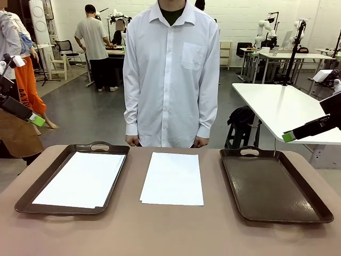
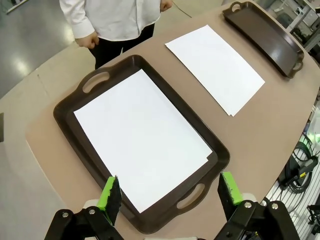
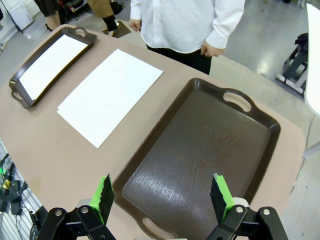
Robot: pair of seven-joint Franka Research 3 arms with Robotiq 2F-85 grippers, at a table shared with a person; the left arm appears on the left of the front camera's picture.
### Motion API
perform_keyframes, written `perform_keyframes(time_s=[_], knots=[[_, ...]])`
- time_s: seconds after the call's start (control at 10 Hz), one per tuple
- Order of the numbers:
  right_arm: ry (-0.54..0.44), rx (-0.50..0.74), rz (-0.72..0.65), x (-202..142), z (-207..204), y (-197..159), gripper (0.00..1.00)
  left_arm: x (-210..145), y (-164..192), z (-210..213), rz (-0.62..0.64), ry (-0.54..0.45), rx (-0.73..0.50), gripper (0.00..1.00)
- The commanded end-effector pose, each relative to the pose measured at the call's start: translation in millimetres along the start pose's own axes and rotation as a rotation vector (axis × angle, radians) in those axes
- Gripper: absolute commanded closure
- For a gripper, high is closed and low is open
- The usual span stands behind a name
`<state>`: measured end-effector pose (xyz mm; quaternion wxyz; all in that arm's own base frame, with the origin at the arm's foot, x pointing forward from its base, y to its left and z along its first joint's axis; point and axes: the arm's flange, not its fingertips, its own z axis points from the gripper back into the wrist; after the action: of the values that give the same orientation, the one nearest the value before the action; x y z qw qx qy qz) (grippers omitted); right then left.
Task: Sort the A4 documents.
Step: Receive the A4 Paper.
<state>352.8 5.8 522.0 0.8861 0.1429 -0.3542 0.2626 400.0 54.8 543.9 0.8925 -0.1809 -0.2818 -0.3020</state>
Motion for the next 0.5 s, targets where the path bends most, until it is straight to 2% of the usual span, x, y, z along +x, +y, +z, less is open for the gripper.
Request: perform_keyframes(time_s=[0.0, 0.1, 0.2, 0.4], knots=[[-0.002, 0.014, -0.003, -0.3, -2.2, -0.2, 0.0, 4.1, 6.8, -1.1, -0.014, -0.014, -0.018, 0.0], [-0.002, 0.014, -0.003, -0.3, -2.2, -0.2, 0.0, 5.8, 10.5, -1.6, 0.076, -0.04, -0.013, 0.0], [-0.002, 0.014, -0.003, -0.3, -2.2, -0.2, 0.0, 0.1, 0.9, -0.5, 0.002, 0.0, -0.001, 0.0], [-0.002, 0.014, -0.003, -0.3, -2.2, -0.2, 0.0, 0.1, 0.9, -0.5, 0.002, 0.0, -0.001, 0.0]])
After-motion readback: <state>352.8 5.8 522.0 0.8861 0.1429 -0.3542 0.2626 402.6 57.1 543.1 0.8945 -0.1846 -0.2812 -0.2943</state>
